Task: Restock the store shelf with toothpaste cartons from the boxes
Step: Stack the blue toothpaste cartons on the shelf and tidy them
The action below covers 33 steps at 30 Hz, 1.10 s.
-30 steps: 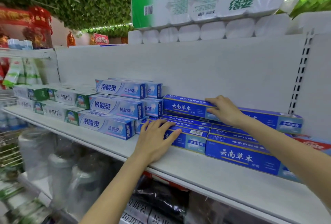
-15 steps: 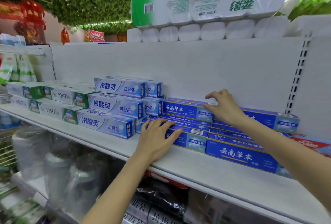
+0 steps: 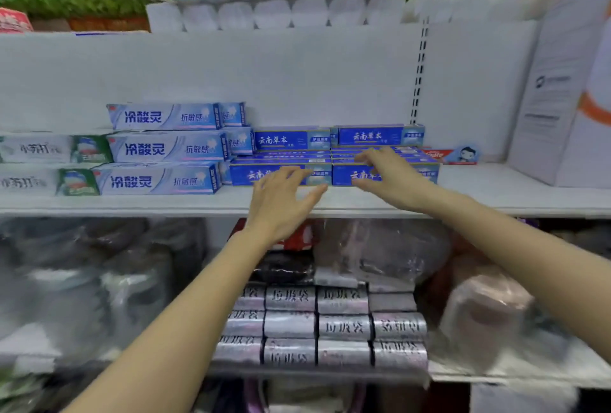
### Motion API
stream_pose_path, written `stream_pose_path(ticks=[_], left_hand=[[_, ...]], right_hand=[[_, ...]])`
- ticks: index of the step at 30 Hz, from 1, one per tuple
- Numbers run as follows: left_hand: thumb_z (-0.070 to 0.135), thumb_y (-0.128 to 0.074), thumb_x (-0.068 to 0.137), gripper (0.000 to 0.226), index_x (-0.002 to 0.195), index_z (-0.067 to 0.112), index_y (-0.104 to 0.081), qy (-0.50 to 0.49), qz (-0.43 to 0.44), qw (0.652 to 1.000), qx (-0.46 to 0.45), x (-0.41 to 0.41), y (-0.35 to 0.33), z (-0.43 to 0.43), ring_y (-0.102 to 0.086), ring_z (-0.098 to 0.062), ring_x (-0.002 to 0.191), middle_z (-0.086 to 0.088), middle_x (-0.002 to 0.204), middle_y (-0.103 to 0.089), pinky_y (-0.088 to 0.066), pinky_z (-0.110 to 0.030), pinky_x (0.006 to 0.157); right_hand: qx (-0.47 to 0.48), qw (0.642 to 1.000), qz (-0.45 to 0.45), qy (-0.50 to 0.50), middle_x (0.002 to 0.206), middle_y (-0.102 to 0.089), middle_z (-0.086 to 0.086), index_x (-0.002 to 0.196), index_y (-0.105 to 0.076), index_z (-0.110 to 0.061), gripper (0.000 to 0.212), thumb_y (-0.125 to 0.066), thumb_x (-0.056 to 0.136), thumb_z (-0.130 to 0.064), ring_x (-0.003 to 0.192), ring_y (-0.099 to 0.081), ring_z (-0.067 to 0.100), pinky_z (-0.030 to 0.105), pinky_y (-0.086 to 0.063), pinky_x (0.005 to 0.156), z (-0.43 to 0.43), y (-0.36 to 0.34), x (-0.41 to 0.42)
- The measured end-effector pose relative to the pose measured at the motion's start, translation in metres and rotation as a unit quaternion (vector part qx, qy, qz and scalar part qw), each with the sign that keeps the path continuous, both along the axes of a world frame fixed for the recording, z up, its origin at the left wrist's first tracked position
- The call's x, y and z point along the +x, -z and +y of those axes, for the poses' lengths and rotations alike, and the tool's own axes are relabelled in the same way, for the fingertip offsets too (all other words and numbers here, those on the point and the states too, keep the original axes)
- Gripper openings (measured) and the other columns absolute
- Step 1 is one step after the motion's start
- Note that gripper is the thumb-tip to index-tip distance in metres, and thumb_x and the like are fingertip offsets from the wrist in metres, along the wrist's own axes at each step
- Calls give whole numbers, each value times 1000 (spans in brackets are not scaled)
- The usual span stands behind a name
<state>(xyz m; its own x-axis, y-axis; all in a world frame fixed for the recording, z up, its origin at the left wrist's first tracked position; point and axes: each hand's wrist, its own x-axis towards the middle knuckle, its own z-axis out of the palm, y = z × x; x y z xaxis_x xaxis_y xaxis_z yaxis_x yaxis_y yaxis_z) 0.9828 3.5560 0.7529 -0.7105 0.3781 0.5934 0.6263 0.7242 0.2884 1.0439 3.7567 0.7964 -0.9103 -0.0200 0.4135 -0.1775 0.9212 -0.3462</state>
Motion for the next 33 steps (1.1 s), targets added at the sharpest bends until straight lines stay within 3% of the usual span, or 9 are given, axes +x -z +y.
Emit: stream_pose_path(ticks=[5,7,9,13,17,21,25,29,33], left_hand=[[75,-16,75,81,132,32,-53,19,33,997,-65,31,10,-29,-42,-17,130,4,138,-51,-25,-37,108],[75,-17,75,80,132,32,-53,25,24,996,-82,39,18,-39,-41,-18,130,4,139,-49,-24,-37,108],[74,-19,77,78,132,31,-53,35,8,996,-79,47,32,-46,-43,-18,129,5,137,-51,-26,-36,107],[63,-34,84,61,126,26,-59,66,-46,996,34,61,72,-54,-51,-16,119,4,127,-59,-34,-34,99],[63,-33,87,63,129,22,-57,68,-111,991,6,76,146,-63,-52,-19,118,1,127,-58,-40,-44,100],[67,-27,83,73,131,21,-55,33,-203,978,-45,94,236,-81,-50,-22,122,-1,131,-57,-38,-40,102],[66,-34,82,70,130,20,-56,-17,-346,938,-34,128,339,-105,-50,-22,121,-3,129,-56,-40,-37,101],[47,-48,95,47,134,22,-51,-56,-467,881,-45,172,434,-123,-48,-20,125,-2,134,-51,-38,-31,98],[42,-48,97,40,130,21,-56,-187,-591,784,45,199,522,-124,-54,-21,104,-5,116,-55,-36,-23,79]], right_hand=[[107,992,-68,1,136,-36,10,142,-36,-17,57,-57,93,-37,126,-42,26,40,-37,104,-26,19,40],[127,988,-90,-7,137,-35,9,144,-32,-18,59,-55,93,-40,128,-39,25,38,-37,104,-36,31,50],[129,986,-107,-21,138,-34,8,146,-28,-18,63,-54,93,-41,130,-38,26,39,-38,104,-46,46,56],[124,981,-138,-55,141,-32,7,150,-20,-20,68,-52,94,-42,133,-35,24,42,-40,102,-63,89,60],[105,974,-180,-91,140,-33,6,151,-18,-18,69,-49,95,-44,128,-39,24,40,-40,100,-75,160,62],[52,957,-265,-105,142,-31,8,151,-18,-17,69,-49,95,-44,131,-37,25,40,-36,105,-84,255,67],[-30,931,-349,-101,143,-31,13,150,-21,-15,70,-54,93,-41,135,-34,28,38,-31,110,-93,365,85],[-105,895,-426,-79,137,-37,12,148,-25,-13,68,-56,93,-39,129,-41,26,37,-33,108,-102,474,113],[-226,836,-499,-16,140,-35,10,145,-29,-16,66,-59,91,-40,130,-44,26,42,-35,110,-110,585,148]])
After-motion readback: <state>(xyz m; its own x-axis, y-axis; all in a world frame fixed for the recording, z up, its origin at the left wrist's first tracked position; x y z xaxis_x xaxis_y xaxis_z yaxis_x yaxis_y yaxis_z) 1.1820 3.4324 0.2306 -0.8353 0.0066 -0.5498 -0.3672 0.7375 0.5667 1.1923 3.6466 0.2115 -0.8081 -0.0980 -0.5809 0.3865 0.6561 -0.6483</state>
